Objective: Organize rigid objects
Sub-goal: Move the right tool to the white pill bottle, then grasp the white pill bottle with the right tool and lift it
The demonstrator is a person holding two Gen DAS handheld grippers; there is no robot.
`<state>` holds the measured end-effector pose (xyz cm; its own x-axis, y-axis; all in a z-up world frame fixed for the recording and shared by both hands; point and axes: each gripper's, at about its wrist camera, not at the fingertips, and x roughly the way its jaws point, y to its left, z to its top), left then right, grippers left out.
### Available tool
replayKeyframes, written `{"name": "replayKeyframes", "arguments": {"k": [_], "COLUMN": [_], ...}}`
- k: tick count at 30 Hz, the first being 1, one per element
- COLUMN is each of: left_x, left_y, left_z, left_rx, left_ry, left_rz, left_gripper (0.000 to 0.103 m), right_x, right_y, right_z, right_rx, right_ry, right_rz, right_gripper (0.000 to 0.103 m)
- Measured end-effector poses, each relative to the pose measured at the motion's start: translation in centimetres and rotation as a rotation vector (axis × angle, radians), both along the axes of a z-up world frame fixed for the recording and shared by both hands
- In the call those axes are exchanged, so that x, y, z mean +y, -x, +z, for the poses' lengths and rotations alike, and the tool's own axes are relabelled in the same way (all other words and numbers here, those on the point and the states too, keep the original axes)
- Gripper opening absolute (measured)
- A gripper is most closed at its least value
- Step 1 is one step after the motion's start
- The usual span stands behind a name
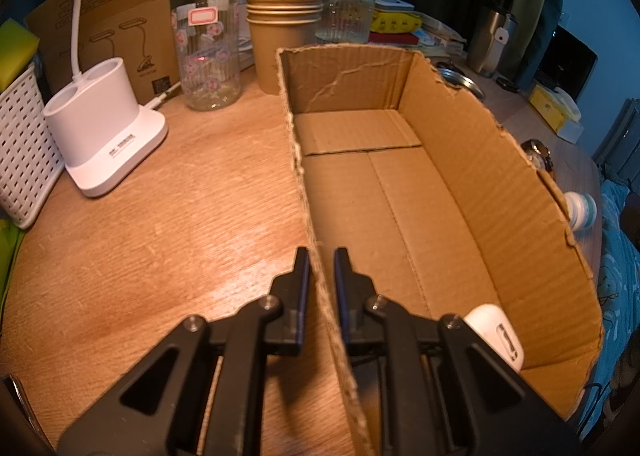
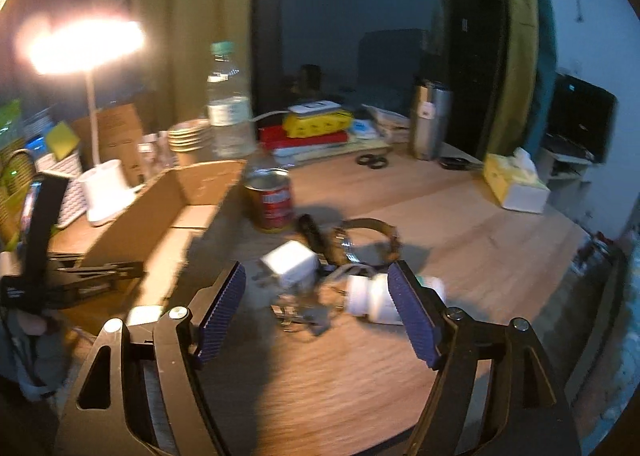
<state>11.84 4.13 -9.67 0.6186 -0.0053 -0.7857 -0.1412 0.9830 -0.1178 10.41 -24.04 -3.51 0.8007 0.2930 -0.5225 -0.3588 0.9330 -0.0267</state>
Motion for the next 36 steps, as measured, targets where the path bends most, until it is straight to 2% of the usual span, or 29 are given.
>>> {"name": "replayKeyframes", "arguments": {"k": [9,19,29,36], "left_x": [0.0,0.0,-0.1,-0.2], "left_y": [0.0,0.0,0.0,0.0], "left_z": [0.0,0.0,0.0,0.0], "left_rx": [0.0,0.0,-0.001,-0.001], "left_ry": [0.0,0.001,0.002,0.002], "left_rz": [0.0,0.0,0.0,-0.001], "left_gripper": [0.013,0.013,0.014,0.013], "right_x": [-2.1,-3.8,-3.2,-2.8], "right_y": [-2.6,-5.6,-8.3,-9.1], "right_z": [-2.6,-4.4,-4.0,-4.8], "right_rx": [0.101,0.231,0.219,0.241], "right_ry": [-0.042,-0.183,-0.191,-0.201], "right_rz": [-0.105,-0.148,-0.177,-0.166], "right_gripper": [0.079,0.079,0.079,0.079]}}
